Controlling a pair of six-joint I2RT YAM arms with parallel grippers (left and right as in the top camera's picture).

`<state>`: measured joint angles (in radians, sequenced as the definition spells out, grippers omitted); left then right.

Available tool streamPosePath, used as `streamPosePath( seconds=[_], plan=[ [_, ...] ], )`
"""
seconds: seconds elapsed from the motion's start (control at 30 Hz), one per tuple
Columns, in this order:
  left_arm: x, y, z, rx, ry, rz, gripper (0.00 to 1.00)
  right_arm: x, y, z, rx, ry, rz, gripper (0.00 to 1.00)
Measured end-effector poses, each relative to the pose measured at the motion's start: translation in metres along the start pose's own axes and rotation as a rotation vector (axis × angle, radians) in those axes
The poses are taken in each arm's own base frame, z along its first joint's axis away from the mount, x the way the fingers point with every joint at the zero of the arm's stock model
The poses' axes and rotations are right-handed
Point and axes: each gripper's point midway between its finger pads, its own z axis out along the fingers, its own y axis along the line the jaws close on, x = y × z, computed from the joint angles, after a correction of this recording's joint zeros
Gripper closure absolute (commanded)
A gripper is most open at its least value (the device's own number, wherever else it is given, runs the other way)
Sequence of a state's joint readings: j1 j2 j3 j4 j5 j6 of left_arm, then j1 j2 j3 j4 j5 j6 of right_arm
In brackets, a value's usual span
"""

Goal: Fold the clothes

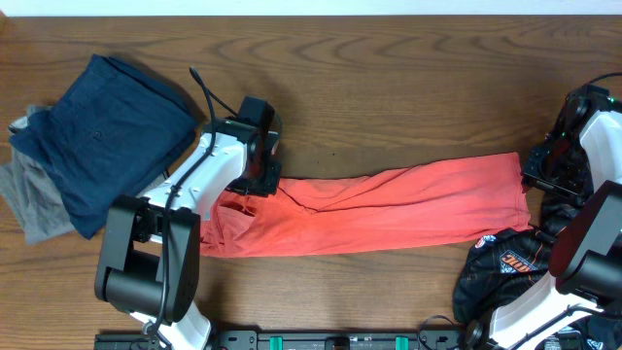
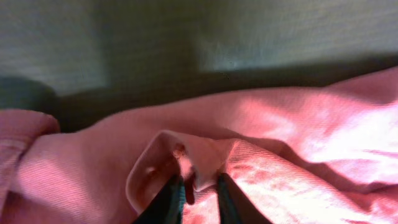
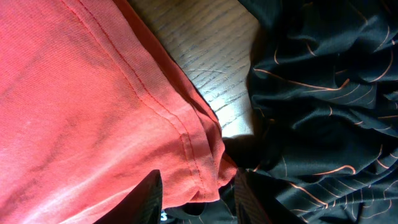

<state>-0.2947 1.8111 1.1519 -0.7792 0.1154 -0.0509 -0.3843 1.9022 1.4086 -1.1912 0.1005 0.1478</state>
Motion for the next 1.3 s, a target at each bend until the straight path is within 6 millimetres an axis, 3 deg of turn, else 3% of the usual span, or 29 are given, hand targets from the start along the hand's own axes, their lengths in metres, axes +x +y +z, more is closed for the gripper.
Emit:
streamPosePath(
  seconds=[0.07,0.3,0.43,0.67,0.8,0.9,1.0,1.03,1.3],
  plan=[
    [0.005,0.000,0.003,0.003,0.015,-0.002,0.94,0.000,0.000,0.000,0.000,0.000,0.000,0.63],
    [0.010,-0.015,0.004,0.090,0.033,0.001,0.94,0.000,0.000,0.000,0.000,0.000,0.000,0.63],
    [0.010,-0.041,-0.004,0.228,0.030,0.015,0.94,0.000,0.000,0.000,0.000,0.000,0.000,0.64],
    [0.018,-0.100,-0.036,0.401,-0.024,0.180,0.94,0.000,0.000,0.000,0.000,-0.001,0.000,0.64],
    [0.028,-0.121,-0.038,0.421,-0.015,0.269,0.93,0.000,0.000,0.000,0.000,0.000,0.000,0.64],
    [0.030,-0.111,-0.031,0.328,-0.010,0.275,0.91,0.000,0.000,0.000,0.000,0.000,0.000,0.63],
    [0.024,-0.085,-0.025,0.187,-0.020,0.255,0.83,0.000,0.000,0.000,0.000,0.000,0.000,0.63],
    [0.023,-0.077,-0.024,0.148,-0.023,0.248,0.72,0.000,0.000,0.000,0.000,0.000,0.000,0.63],
    [0.005,-0.037,-0.022,0.010,-0.076,0.176,0.70,0.000,0.000,0.000,0.001,0.001,0.000,0.64]
  ],
)
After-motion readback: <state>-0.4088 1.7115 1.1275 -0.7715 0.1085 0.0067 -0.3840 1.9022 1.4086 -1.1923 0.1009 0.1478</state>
